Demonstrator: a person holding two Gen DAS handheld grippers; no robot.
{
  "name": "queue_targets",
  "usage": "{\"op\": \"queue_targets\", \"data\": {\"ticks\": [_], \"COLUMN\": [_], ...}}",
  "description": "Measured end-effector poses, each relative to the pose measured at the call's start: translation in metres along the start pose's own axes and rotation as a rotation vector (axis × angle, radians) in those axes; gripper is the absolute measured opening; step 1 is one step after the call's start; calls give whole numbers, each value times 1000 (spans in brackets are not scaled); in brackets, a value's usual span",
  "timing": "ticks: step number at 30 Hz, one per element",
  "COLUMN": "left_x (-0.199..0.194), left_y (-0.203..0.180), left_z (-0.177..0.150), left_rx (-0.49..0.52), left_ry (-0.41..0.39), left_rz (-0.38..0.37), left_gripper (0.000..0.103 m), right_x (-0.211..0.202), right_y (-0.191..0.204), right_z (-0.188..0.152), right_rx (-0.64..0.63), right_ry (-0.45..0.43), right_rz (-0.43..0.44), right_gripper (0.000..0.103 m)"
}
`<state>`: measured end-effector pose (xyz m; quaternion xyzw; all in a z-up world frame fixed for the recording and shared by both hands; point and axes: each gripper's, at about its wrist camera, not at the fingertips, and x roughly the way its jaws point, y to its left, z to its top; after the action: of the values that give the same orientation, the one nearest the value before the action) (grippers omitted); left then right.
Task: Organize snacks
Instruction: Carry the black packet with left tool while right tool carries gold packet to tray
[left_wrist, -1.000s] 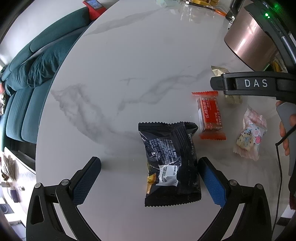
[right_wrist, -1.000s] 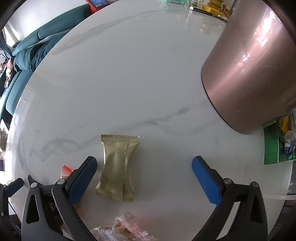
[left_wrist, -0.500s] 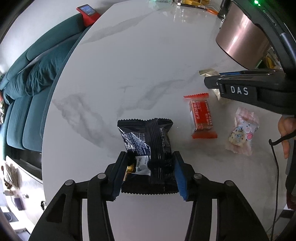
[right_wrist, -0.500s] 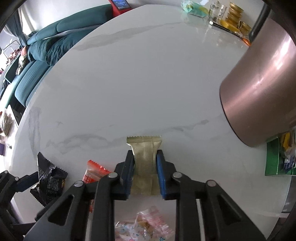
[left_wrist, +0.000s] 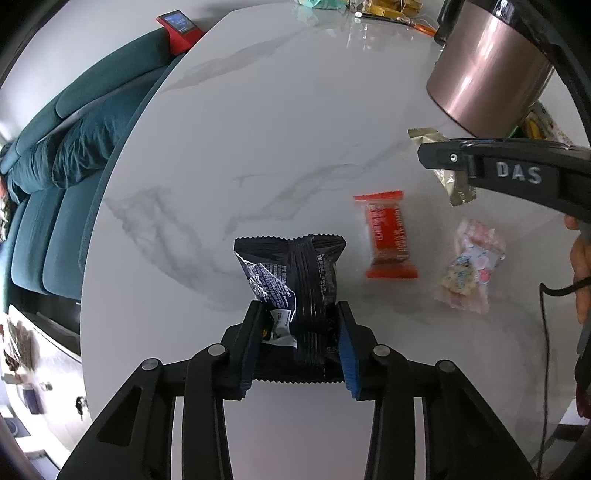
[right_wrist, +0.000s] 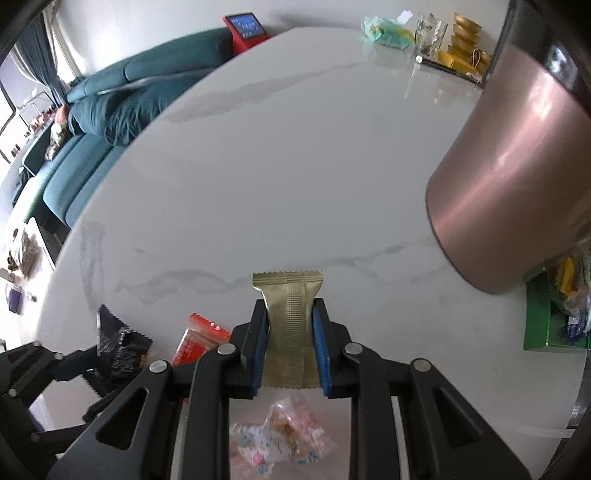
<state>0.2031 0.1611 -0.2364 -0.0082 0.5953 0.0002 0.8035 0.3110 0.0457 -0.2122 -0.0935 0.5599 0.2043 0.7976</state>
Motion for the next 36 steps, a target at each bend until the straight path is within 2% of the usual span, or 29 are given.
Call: {"op": "queue_targets", "data": {"ticks": [8,13,19,28,36], "left_x": [-28,-48,-60,-63,-64], "left_y": [-20,-51,-115,-230,-314], "left_z": [4,8,15,20,51], "left_rx": [3,38,114,225,265], "left_ry": [-53,-86,-106,-110,-155], "left_rz": [-5,-33,-69,-135,-181], "left_gripper": [33,33,33,33,33], "right_x": [-34,-60,-87,-118,-143], "right_y": [-24,-54,-110,-203,-282], "right_z": [-10,-30,-62,-118,-154], "right_rx": [29,78,140,250,306], "right_ry": [-41,-64,-78,-82,-90], "right_rz": [43,67,34,-21,-64], "right_gripper": [1,1,1,1,1]}}
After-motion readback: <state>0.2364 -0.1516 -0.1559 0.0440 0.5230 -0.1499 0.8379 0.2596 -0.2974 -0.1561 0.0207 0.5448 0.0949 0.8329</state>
